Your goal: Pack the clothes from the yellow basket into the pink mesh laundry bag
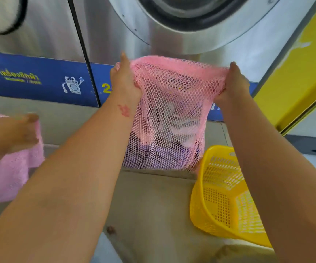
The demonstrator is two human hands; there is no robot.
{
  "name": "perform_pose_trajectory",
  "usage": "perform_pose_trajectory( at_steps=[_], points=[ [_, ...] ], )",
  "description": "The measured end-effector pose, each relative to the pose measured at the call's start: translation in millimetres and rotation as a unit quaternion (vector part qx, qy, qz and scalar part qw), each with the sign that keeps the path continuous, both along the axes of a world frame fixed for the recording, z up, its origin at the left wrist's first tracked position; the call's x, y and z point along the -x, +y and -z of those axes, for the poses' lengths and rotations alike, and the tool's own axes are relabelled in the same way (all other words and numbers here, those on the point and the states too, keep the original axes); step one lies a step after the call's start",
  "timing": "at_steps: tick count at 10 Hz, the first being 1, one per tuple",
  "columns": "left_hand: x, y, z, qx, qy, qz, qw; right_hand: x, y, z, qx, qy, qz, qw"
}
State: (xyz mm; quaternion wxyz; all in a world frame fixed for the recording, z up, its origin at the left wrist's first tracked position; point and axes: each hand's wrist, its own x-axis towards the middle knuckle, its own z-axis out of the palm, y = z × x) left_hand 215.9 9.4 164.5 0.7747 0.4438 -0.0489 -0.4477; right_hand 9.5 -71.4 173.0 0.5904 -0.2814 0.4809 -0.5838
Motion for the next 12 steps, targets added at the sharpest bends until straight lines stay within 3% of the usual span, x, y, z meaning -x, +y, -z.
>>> perform_pose_trajectory(
  at_steps=[2,4,5,6,7,8,9,10,11,12],
  points=[
    [-2,-73,-9,0.023,-0.046,0.046,0.998,2,-59,-7,0.009,0.037,0.012,0.999],
    [-21,-141,45,-0.085,-0.161,0.031,0.983,6,-121,40,0.001,0.211,0.034,0.977],
    [-29,-162,69,-0.125,-0.131,0.058,0.982,4,-140,69,-0.011,0.266,0.044,0.963],
    [-36,-183,89,-0.154,-0.17,0.048,0.972,2,-159,87,-0.023,0.294,0.004,0.956],
    [-38,-193,101,-0.201,-0.289,0.029,0.936,-2,-171,101,0.003,0.32,-0.048,0.946],
    [-41,-193,125,-0.311,-0.553,0.08,0.769,-7,-172,126,0.037,0.524,-0.101,0.845],
    [-30,-189,145,-0.386,-0.709,0.092,0.583,-12,-166,156,0.12,0.719,-0.075,0.681],
    [-9,-201,166,-0.309,-0.817,0.115,0.474,-18,-170,182,0.201,0.786,-0.112,0.573],
    [11,-214,183,-0.284,-0.848,0.219,0.391,-18,-173,191,0.202,0.827,-0.208,0.481],
    [21,-212,186,-0.316,-0.83,0.259,0.381,-11,-166,182,0.2,0.833,-0.242,0.455]
  ],
)
